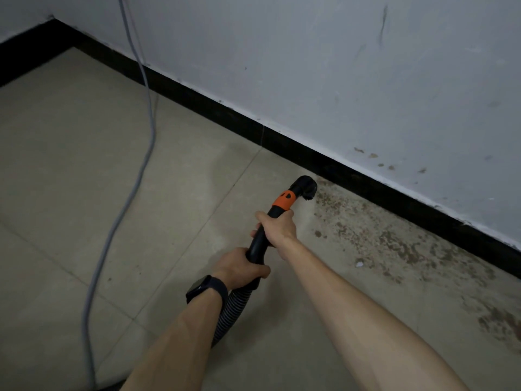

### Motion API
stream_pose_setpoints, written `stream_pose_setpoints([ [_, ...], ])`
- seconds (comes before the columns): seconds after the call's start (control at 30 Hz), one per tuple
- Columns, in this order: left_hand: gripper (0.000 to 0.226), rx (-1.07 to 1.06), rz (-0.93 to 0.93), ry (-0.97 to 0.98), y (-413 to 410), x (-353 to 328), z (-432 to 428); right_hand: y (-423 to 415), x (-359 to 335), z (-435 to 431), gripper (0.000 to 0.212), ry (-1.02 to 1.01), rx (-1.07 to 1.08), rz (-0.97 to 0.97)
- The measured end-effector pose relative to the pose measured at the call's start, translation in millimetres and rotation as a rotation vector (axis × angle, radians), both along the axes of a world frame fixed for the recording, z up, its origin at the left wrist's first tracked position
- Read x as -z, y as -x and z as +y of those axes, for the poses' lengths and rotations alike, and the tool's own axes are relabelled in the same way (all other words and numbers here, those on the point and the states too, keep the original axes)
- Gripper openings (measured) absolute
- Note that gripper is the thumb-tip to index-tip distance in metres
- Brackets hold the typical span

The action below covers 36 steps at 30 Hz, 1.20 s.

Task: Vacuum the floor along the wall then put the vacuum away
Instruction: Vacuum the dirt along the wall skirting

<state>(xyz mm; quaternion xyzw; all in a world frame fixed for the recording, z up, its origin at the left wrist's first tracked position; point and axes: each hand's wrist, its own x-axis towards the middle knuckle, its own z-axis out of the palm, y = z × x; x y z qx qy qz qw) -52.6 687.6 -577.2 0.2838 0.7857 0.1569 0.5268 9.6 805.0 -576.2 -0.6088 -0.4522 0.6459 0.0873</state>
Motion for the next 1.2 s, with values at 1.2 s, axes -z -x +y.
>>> stream_pose_setpoints([
  [1.2,0.029,-0.027,-0.135,0.022,-10,22,35,-18,5,11,0.066,-0.19,-0.248,-0.228],
])
